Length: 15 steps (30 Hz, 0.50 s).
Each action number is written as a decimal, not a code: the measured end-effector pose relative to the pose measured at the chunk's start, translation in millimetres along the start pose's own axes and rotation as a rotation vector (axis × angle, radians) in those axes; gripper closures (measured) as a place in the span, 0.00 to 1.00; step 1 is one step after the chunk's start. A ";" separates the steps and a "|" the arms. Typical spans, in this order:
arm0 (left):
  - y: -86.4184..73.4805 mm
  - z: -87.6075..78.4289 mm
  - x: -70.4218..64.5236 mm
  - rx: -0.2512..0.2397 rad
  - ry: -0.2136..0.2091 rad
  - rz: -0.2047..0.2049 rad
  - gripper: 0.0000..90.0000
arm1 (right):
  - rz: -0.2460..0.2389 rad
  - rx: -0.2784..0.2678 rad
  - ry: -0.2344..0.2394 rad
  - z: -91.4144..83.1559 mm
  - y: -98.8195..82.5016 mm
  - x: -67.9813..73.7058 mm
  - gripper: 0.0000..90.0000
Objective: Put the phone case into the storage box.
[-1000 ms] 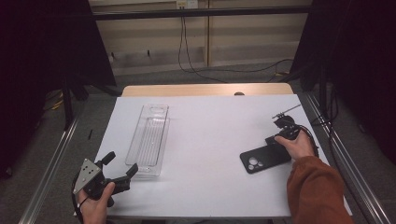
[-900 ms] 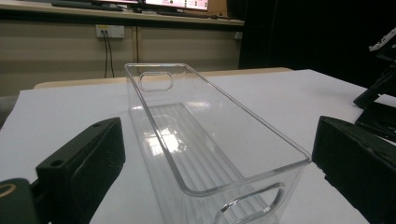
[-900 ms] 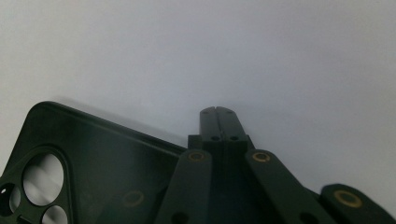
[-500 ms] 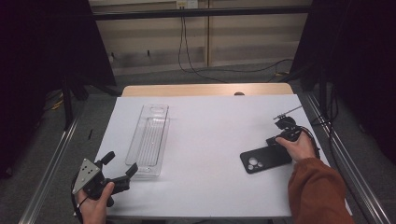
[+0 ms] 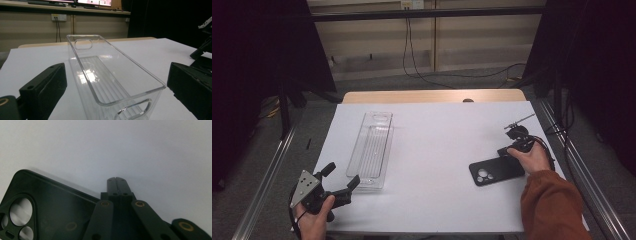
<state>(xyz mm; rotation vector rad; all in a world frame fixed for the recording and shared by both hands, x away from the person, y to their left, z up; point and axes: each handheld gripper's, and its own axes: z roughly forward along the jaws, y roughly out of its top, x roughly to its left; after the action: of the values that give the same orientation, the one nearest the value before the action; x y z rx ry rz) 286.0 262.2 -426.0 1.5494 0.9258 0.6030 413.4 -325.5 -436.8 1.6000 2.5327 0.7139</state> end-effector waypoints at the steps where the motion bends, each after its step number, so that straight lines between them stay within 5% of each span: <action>1: 0.0 0.0 0.0 0.000 0.000 0.000 0.03 | 0.000 0.000 0.000 0.0 0.0 0.0 1.00; 15: -0.3 0.1 -0.1 0.002 0.002 -0.003 0.03 | -0.012 -0.006 -0.003 -7.7 -16.4 4.4 1.00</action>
<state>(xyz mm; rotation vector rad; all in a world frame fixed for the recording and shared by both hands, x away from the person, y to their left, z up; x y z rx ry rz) 285.9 262.0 -426.3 1.5491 0.9298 0.6016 395.4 -330.2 -435.8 1.5813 2.5330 0.7170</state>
